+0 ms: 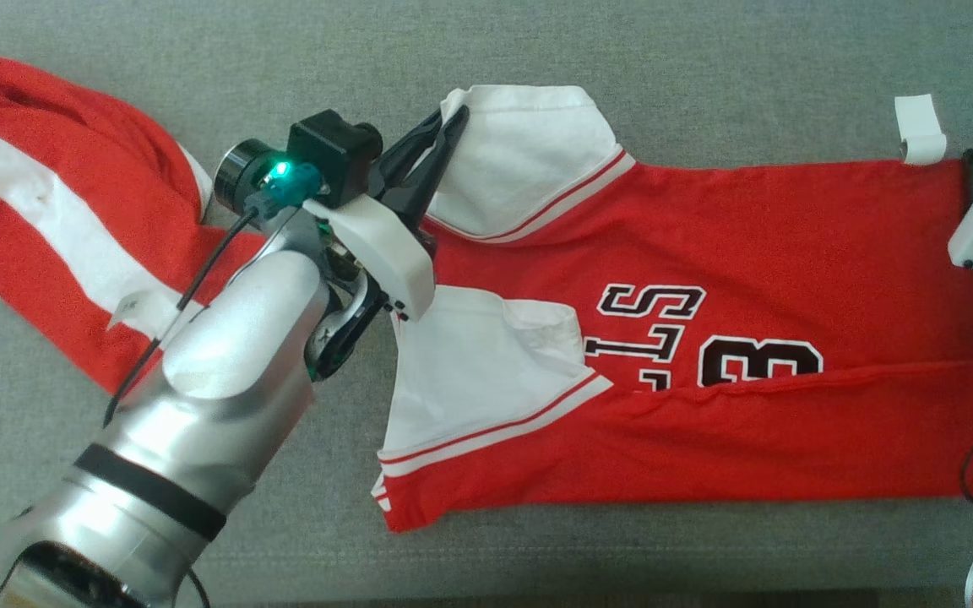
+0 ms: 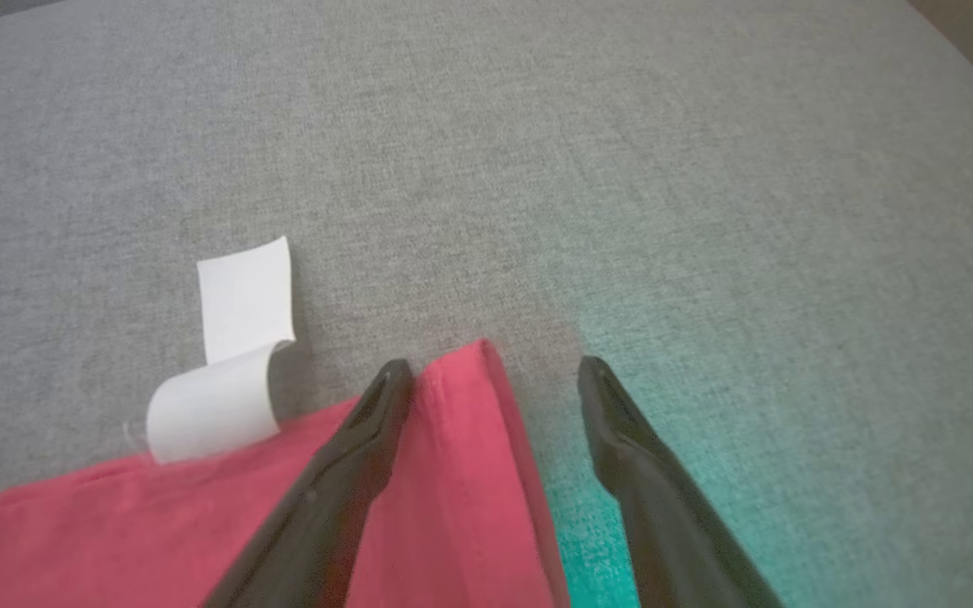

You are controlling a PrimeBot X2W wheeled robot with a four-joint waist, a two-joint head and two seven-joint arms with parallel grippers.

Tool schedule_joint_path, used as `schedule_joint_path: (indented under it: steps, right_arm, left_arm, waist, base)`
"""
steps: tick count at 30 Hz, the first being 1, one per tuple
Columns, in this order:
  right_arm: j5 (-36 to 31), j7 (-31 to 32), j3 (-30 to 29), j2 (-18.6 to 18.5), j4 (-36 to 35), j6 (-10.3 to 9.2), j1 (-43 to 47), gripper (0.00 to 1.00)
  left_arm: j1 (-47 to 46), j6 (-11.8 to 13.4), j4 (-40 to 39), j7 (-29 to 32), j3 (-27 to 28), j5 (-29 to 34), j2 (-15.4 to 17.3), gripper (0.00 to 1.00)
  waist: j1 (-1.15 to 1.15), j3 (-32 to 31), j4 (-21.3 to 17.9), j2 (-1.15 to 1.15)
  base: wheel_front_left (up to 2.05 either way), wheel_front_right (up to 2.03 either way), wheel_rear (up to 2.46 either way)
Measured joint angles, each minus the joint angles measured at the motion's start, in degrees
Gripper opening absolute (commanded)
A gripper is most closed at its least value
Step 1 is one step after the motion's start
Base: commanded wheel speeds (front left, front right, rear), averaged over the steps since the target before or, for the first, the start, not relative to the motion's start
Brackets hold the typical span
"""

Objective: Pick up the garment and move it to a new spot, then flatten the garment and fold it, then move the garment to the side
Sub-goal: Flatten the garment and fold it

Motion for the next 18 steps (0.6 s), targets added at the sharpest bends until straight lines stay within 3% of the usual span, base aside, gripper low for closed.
schedule_joint_path:
  steps: [1, 2, 3, 10, 18]
  right_arm:
    - [-0.26, 0.04, 0.03, 0.02, 0.29, 0.0, -0.34, 0.74]
    - [-0.25, 0.05, -0.27, 0.05, 0.51, 0.0, -0.71, 0.05]
    - [-0.26, 0.05, -0.89, 0.19, 0.63, 0.0, -1.21, 0.0]
    - [-0.8, -3.85, -1.33, 1.89, 0.73, 0.0, -3.74, 0.0]
    - [2.38, -11.89, -0.55, 3.7, 1.18, 0.0, -12.07, 0.0]
  left_arm:
    - [-0.02, 0.08, -0.26, 0.03, 0.05, 0.0, 0.1, 0.0]
    - [-0.05, 0.25, -0.4, 0.04, 0.12, -0.09, 0.21, 0.0]
    - [-0.09, 0.43, -0.45, 0.04, 0.18, -0.25, 0.4, 0.0]
    - [-1.65, 0.91, 0.31, 1.02, 2.46, -2.07, 1.69, 0.0]
    - [-12.57, -0.71, 5.58, 3.37, 4.41, -2.43, 4.49, 0.0]
  waist:
    - [0.0, 0.19, -0.04, 0.0]
    - [0.0, 0.41, -0.11, 0.0]
    - [0.0, 0.61, -0.2, 0.0]
    - [0.0, 1.31, -1.02, 0.0]
    - [0.0, 3.42, -3.22, 0.0]
  base:
    - [0.0, 0.0, 0.0]
    - [0.0, 0.0, 0.0]
    - [0.0, 0.0, 0.0]
    - [0.0, 0.0, 0.0]
    - [0.0, 0.0, 0.0]
